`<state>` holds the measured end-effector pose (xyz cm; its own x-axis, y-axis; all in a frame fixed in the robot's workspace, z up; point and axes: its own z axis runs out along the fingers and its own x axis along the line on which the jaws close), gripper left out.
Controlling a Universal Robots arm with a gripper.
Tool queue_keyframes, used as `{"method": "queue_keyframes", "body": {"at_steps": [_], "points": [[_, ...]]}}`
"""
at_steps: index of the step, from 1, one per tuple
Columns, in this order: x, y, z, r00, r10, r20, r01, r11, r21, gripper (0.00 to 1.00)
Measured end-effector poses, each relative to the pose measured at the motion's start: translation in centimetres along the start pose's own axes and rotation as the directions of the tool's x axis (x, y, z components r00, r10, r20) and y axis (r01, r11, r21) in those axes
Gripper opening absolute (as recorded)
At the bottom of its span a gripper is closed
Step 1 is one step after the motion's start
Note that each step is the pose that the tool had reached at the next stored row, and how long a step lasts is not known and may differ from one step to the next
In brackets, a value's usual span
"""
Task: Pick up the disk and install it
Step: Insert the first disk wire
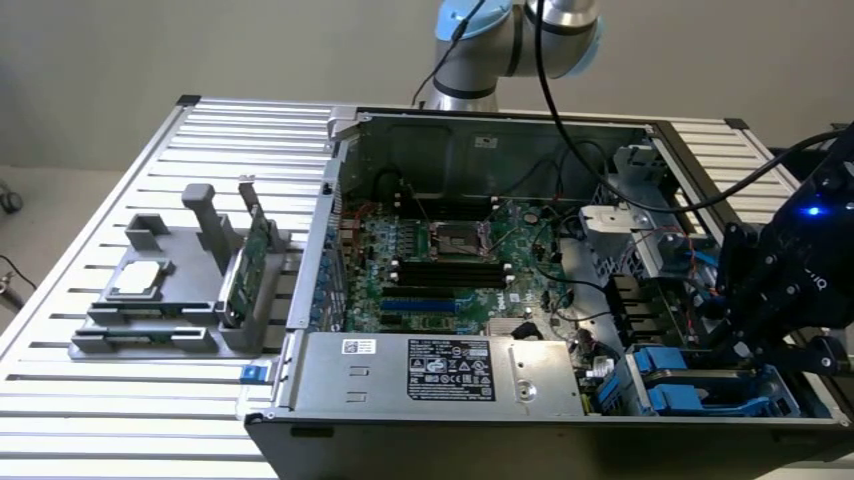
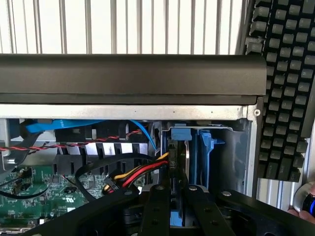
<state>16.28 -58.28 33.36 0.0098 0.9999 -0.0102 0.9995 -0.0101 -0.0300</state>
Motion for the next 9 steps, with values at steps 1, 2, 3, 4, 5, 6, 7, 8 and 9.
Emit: {"method": "queue_keyframes", "body": {"at_steps": [1,2,3,4,5,6,7,8,9], "points": [[0.0,0.02,0.04,1.0,0.0,-0.001,0.0,1.0,-0.0006,0.18],[0.0,-0.01,0.04,1.0,0.0,-0.001,0.0,1.0,0.0001,0.18],[0.0,-0.05,-0.04,1.0,0.0,-0.0005,0.0,1.0,0.0002,0.25],[0.0,-0.1,-0.18,1.0,0.0,-0.0002,0.0,1.0,0.0002,0.25],[0.0,-0.14,-0.36,1.0,0.0,-0.0003,0.0,1.0,0.0002,0.25],[0.0,-0.18,-0.66,1.0,0.0,-0.0002,0.0,1.0,0.0002,0.25],[-0.1,-0.25,-0.94,1.0,0.0,-0.0003,0.0,1.0,0.0002,0.25],[-0.1,-0.35,-1.23,1.0,0.0,-0.0003,0.0,1.0,0.0003,0.25],[-0.1,-0.5,-1.48,1.0,0.0,-0.0004,0.0,1.0,0.0003,0.25]]}}
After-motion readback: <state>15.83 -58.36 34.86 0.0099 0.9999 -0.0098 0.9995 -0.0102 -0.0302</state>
